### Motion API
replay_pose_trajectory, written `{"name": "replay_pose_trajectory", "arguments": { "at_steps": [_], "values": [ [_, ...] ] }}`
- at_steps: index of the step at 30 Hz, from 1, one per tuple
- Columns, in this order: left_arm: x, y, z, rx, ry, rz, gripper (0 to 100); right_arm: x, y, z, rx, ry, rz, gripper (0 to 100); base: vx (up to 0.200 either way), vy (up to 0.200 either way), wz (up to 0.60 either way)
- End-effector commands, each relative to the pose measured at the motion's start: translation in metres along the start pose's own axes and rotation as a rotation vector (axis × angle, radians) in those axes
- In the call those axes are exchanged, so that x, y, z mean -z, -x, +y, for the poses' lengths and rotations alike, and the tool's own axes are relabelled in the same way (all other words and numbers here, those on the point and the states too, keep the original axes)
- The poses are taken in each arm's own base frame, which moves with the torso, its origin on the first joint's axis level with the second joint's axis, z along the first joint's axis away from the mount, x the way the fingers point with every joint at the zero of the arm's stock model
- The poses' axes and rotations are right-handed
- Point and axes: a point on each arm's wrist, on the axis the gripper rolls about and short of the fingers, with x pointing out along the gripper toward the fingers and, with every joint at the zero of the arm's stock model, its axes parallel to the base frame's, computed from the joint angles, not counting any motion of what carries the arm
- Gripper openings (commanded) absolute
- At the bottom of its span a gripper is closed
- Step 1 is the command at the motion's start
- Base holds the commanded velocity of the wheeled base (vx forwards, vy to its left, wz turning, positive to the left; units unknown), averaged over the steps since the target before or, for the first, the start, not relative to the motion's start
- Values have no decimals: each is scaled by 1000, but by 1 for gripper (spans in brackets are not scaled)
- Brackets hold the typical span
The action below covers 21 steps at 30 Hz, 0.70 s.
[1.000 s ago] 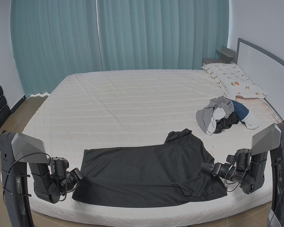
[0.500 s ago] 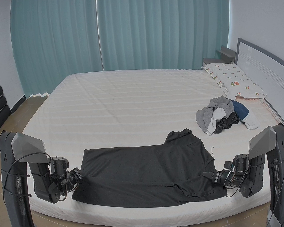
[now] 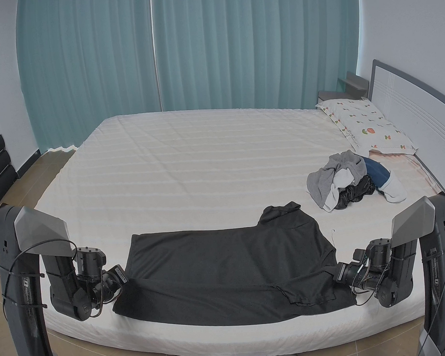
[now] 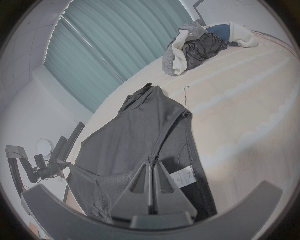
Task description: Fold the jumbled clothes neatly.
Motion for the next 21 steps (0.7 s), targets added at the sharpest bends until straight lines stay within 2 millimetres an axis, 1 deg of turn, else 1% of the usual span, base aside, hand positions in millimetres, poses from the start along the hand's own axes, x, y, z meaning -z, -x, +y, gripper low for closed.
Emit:
{"name": "replay_pose_trajectory", "arguments": {
  "at_steps": [1, 2, 3, 5, 7, 10, 12, 16, 17, 18, 19, 21],
  "values": [
    [-5, 13, -2, 5, 2, -9, 0, -4, 1, 2, -9, 1, -19, 0, 0, 0, 0],
    [-5, 13, -2, 5, 2, -9, 0, -4, 1, 2, -9, 1, -19, 0, 0, 0, 0],
    [-9, 18, -5, 15, 3, -23, 0, -4, 2, 3, -9, 1, -17, 0, 0, 0, 0],
    [-12, 23, -7, 21, 2, -30, 0, -4, 2, 3, -10, 0, -18, 0, 0, 0, 0],
    [-17, 32, -10, 31, -2, -44, 0, -8, 4, 5, -12, 2, -32, 0, 0, 0, 0],
    [-18, 38, -11, 23, -10, -31, 0, -11, 7, 6, -14, -1, -42, 0, 0, 0, 0],
    [-23, 48, -13, 3, -17, -4, 0, -14, 16, 11, -19, -37, -43, 0, 0, 0, 0],
    [-32, 64, -19, -11, -20, 18, 0, -18, 25, 15, -23, -50, -50, 0, 0, 0, 0],
    [-32, 64, -19, -11, -20, 18, 0, -18, 25, 15, -23, -50, -50, 0, 0, 0, 0],
    [-35, 71, -21, -20, -22, 35, 0, -20, 28, 17, -26, -49, -55, 0, 0, 0, 0],
    [-35, 71, -21, -20, -22, 35, 0, -20, 28, 17, -26, -49, -55, 0, 0, 0, 0],
    [-37, 75, -23, -41, -27, 68, 0, -20, 36, 20, -24, -52, -54, 0, 0, 0, 0]
  ]
}}
